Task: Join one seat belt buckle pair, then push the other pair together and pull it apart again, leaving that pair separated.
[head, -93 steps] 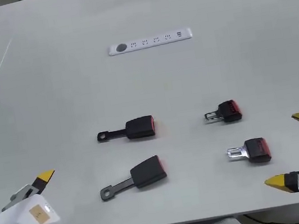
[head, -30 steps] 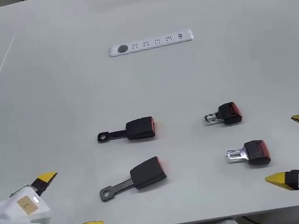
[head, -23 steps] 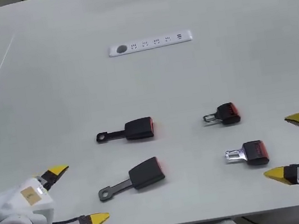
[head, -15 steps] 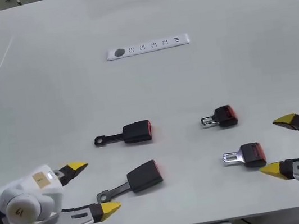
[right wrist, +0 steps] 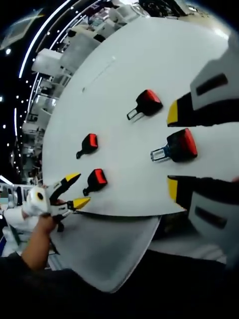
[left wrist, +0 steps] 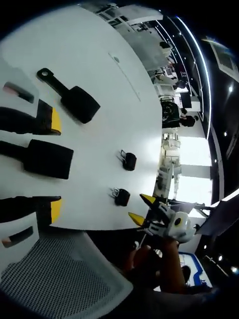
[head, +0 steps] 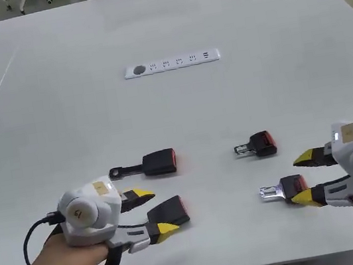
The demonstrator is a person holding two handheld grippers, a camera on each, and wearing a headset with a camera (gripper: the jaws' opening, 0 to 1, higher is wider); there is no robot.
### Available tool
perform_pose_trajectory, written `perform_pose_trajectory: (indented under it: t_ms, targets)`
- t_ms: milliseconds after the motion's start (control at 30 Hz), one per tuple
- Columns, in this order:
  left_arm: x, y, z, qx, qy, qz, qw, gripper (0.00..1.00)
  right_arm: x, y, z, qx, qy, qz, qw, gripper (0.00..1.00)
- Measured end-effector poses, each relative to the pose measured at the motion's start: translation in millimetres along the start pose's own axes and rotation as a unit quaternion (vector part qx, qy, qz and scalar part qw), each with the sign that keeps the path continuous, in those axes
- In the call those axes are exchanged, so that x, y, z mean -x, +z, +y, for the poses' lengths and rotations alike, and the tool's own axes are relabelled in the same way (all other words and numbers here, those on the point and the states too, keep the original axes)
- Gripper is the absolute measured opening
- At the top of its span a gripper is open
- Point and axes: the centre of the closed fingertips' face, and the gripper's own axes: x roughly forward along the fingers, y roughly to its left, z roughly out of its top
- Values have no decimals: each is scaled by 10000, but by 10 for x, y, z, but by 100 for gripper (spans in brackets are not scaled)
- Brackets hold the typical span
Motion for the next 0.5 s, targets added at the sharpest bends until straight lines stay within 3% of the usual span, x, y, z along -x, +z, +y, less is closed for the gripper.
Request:
perform_pose_trajectory:
  t_ms: [200,500]
  targets:
    - [-108,-123,56,-141,-4,345,9993,49,-130,-117,17,183,213,286,9992,35]
    - [-209,-277,15,-551,-190,842,9947,43,-205,-280,-94,350,234,590,9974,34]
